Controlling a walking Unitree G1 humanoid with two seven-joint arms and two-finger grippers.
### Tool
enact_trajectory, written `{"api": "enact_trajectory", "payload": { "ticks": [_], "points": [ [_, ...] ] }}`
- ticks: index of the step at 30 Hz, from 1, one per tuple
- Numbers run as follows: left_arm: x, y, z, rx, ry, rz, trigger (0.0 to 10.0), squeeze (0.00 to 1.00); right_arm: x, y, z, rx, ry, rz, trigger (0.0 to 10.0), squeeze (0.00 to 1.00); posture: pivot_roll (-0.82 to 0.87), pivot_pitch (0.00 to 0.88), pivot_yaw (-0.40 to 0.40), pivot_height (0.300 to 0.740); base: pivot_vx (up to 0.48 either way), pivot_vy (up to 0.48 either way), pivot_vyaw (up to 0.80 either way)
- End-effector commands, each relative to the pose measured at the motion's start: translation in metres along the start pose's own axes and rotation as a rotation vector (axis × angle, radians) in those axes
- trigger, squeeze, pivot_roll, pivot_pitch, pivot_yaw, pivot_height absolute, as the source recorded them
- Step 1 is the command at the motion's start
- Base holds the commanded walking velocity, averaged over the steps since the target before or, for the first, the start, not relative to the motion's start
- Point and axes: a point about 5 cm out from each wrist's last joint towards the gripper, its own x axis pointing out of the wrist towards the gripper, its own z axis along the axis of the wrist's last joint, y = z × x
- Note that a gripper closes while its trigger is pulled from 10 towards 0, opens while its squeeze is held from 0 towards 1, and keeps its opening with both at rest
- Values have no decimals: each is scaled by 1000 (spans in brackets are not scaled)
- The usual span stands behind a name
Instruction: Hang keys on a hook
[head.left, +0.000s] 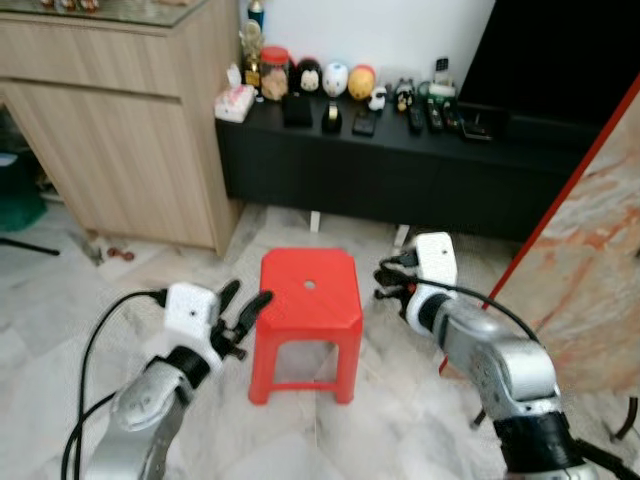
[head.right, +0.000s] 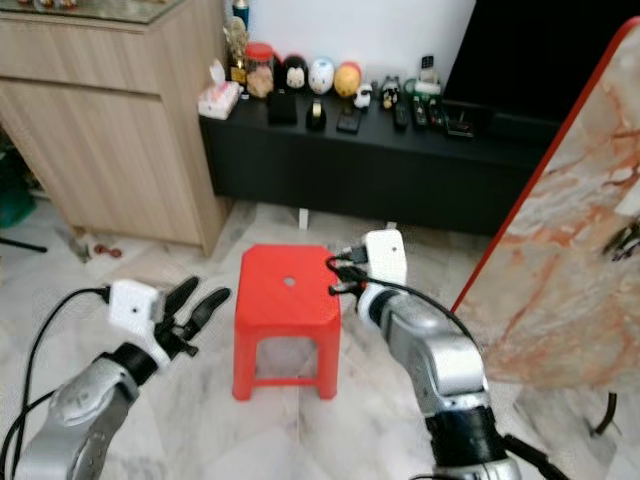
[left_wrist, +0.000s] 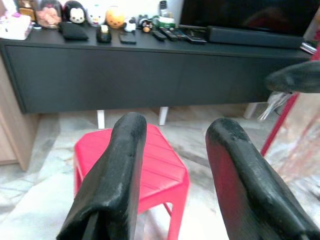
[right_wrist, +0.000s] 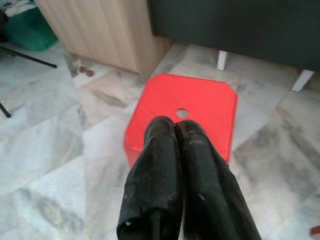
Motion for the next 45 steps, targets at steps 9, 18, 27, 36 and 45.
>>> {"api": "enact_trajectory", "payload": {
  "ticks": [9, 18, 27, 36, 45],
  "points": [
    [-5, -27, -4, -39, 114, -192, 10000, 0, 11, 29, -12, 105, 82, 79, 10000, 0, 90, 6, -114, 734, 0, 0, 0],
    [2, -30, -4, -7, 160, -192, 10000, 0, 16, 50, -9, 163, 68, 100, 10000, 0, 80, 26, -105, 734, 0, 0, 0],
    [10, -33, 0, 19, 191, -217, 10000, 0, 18, 55, 0, 235, 33, 89, 10000, 0, 66, 43, -87, 734, 0, 0, 0],
    [18, -37, 2, -29, 197, -331, 10000, 0, 17, 59, 7, 238, 18, 120, 10000, 0, 54, 62, -85, 734, 0, 0, 0],
    [21, -30, 2, 22, 241, -504, 10000, 0, 7, 52, 1, 134, 68, 182, 10000, 0, 44, 74, -102, 734, 0, 0, 0]
  ]
}}
